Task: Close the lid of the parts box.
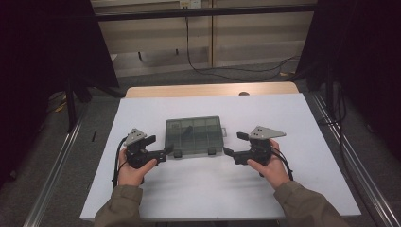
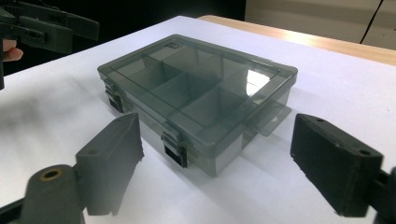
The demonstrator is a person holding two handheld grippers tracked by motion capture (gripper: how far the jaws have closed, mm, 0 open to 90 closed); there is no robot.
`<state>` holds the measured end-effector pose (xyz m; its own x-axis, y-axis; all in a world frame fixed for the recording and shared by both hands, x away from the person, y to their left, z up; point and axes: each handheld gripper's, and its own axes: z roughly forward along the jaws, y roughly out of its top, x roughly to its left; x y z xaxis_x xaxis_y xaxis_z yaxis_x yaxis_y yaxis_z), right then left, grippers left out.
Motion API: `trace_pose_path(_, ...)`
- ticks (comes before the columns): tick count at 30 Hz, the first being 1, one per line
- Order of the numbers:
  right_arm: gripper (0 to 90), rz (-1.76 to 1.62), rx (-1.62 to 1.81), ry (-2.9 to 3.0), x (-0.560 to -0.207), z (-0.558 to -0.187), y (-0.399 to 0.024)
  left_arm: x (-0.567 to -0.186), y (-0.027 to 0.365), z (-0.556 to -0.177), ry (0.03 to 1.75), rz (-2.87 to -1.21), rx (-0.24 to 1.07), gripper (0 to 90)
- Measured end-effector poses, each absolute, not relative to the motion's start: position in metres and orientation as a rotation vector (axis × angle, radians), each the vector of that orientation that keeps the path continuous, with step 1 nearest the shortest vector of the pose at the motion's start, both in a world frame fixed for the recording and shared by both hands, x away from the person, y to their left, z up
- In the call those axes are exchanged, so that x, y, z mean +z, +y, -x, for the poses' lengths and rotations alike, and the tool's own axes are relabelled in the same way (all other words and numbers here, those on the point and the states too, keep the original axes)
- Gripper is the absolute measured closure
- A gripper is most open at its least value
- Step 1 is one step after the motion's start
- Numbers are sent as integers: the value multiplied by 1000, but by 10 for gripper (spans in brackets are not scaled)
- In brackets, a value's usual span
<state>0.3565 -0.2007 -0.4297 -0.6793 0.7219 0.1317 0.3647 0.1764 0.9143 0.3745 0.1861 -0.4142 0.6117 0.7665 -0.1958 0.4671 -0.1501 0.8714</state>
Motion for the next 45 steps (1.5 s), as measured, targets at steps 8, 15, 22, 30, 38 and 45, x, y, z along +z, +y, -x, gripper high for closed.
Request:
trace_pose_path(8,90,-1030,1523,2094,-430,-347,-211,-415,201,-364,991,-1725,410,54)
trace_pose_path(15,61,-1021,1538,2078,-430,-341,-216,-418,210,-355,963,-1697,440,49)
trace_pose_path(22,31,-1002,1542,2060,-430,-335,-222,-419,217,-349,937,-1691,466,43)
trace_pose_path(30,25,-1007,1542,2044,-432,-329,-232,-421,217,-344,917,-1699,474,43)
trace_pose_path(38,16,-1001,1547,2039,-435,-320,-243,-422,216,-343,910,-1714,467,43)
trace_pose_path(45,15,-1016,1550,2021,-436,-314,-255,-423,215,-342,901,-1722,471,43)
